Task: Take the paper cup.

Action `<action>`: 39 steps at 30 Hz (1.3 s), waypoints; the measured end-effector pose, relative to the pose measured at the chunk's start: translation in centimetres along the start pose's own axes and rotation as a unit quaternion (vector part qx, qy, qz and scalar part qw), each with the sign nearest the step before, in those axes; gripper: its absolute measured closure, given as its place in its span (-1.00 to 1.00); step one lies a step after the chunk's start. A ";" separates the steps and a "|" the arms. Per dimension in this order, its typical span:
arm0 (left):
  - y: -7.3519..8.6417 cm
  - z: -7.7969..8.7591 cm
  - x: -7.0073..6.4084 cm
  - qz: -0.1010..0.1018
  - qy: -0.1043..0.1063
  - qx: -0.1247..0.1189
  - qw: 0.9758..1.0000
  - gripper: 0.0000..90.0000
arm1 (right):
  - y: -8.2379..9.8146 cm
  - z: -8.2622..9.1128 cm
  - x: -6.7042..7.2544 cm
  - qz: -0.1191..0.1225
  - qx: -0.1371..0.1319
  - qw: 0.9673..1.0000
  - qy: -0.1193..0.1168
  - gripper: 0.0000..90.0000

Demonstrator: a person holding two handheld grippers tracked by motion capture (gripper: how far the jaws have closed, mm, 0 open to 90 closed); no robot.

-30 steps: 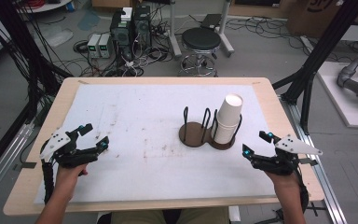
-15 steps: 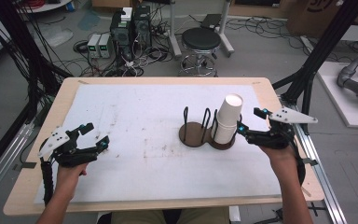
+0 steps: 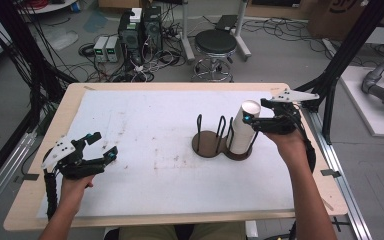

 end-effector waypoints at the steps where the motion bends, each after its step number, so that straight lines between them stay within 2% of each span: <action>1: 0.0 0.0 0.0 0.000 0.000 0.000 1.000 -0.60 | -0.1 -0.2 -0.1 0.000 0.003 1.000 0.001 -0.55; 7: 0.3 -0.2 -0.1 -0.012 0.002 0.001 1.000 -0.60 | 0.0 -1.3 -0.2 -0.003 0.026 1.000 0.001 -0.55; 17: -0.2 -0.1 -0.4 -0.009 0.009 -0.011 1.000 -0.60 | 0.4 -2.2 -0.2 -0.007 0.043 0.999 -0.007 -0.42; 19: -0.2 -0.2 -0.4 -0.005 0.011 -0.012 1.000 -0.60 | 0.4 -2.2 -0.3 -0.006 0.043 0.999 -0.007 -0.39; 21: -0.1 -0.3 -0.4 0.000 0.013 -0.009 1.000 -0.60 | 0.3 -2.2 -0.4 -0.015 0.041 0.999 -0.005 -0.28; 29: -0.1 -0.3 -0.6 -0.003 0.017 -0.010 1.000 -0.60 | 0.1 -2.0 -0.5 -0.013 0.042 0.999 -0.006 -0.26; 33: 0.2 -0.5 -0.7 -0.010 0.022 -0.002 1.000 -0.57 | -0.6 -1.3 -0.4 -0.014 0.027 1.000 -0.005 -0.25; 39: 0.5 -0.9 -1.1 -0.005 0.037 0.004 0.999 -0.58 | -1.6 0.1 -0.4 -0.013 0.010 1.000 0.002 -0.25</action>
Point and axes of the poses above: each handheld gripper's, and its own axes: z roughly backward along the jaws, y roughly out of its underside, x roughly to its left, the point moved 9 cm from there along -z, roughly forward along the jaws, and after that the axes turned 12 degrees about x, right-handed, at the moved point
